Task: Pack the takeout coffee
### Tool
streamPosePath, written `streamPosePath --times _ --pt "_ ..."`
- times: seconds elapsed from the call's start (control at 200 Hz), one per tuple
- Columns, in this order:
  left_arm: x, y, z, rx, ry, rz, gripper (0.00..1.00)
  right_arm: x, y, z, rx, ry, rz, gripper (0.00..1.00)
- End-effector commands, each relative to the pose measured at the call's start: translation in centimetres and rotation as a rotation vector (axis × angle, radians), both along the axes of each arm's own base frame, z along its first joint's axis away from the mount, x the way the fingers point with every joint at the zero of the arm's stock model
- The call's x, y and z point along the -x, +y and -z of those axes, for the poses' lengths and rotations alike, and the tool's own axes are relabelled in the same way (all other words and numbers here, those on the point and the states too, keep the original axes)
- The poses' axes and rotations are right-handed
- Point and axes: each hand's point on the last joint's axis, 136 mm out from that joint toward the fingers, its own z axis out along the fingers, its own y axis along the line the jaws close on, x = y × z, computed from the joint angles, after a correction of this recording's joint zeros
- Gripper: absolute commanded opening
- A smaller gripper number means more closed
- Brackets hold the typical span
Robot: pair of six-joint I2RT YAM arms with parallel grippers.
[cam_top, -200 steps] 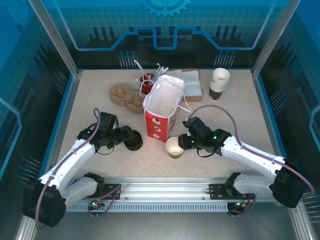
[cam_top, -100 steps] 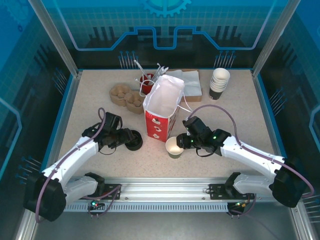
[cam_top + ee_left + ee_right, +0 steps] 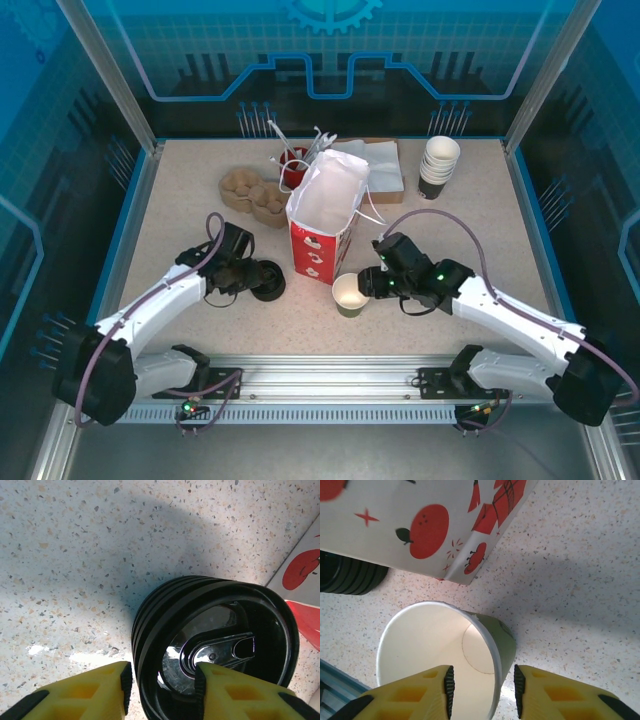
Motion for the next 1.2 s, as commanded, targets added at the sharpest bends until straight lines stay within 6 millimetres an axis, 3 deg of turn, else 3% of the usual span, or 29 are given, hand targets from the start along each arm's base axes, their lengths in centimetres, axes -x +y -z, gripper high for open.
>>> streamPosePath --times 0.0,0.135,0.37,0.895,1.196 --pt "-0.3 0.2 -0.6 -0.035 -0.004 -0.003 0.38 -0.1 -1.0 -1.7 -0.001 -0.028 0.012 0.38" --pt "-0.3 0.3 -0.5 -0.043 -0.003 -0.004 0.33 0.0 -1.7 -2.5 -0.02 -0.042 0.022 0.38" --pt "-0.3 0.5 -0.1 -0.062 0.003 -0.005 0.33 0.3 -2.6 -3.4 -0.049 -0.056 0.037 0.37" --pt "-0.6 0.1 0.2 -0.069 -0.008 0.004 0.24 0.7 -2.9 -4.3 -0.094 -0.055 0.039 0.37" --pt "-0.4 0.1 -2.3 -0.072 -0.068 0.011 0.17 1.1 -2.3 -5.9 -0.16 -0.059 0.021 0.37"
